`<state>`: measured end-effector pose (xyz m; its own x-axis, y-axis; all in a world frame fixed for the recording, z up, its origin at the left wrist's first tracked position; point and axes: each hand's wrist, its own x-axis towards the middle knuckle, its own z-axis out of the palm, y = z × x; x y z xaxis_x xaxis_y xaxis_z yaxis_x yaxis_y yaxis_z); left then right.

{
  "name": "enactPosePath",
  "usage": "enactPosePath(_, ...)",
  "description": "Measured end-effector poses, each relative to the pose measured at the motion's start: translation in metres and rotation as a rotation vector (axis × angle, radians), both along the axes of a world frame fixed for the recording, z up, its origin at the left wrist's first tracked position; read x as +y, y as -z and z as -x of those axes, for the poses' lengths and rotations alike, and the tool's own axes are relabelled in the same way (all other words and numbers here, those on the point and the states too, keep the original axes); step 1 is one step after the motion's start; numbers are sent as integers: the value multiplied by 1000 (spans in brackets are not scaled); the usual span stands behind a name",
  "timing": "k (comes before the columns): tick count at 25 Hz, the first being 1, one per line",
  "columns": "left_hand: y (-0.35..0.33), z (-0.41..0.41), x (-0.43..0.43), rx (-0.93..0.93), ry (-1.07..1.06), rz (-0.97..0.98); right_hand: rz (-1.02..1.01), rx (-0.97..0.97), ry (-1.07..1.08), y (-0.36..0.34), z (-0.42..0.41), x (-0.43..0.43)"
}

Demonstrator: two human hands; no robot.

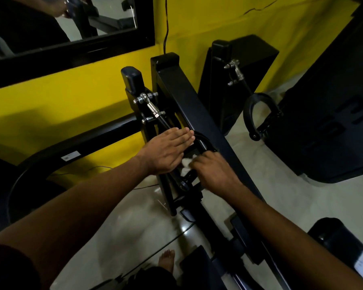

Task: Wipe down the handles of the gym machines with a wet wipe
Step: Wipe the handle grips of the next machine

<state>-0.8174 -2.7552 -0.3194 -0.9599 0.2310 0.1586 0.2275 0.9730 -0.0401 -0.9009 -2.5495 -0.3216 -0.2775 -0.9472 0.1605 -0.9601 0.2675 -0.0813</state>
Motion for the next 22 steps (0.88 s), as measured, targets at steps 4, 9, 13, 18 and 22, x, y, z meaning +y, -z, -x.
enactPosePath(4,-1,1,-4,7,-9,-1,403,-485,686,18,-12,9)
enactPosePath(9,-1,2,-1,24,-1,6,1285,-1957,1131,42,-29,-21)
enactPosePath(13,-5,1,3,45,7,6,1304,-2127,971,45,-40,-29)
enactPosePath(18,-4,2,2,27,3,33,1339,-2107,932,44,-40,-19)
enactPosePath(22,-4,2,3,12,1,39,1202,-2141,977,31,-60,-16)
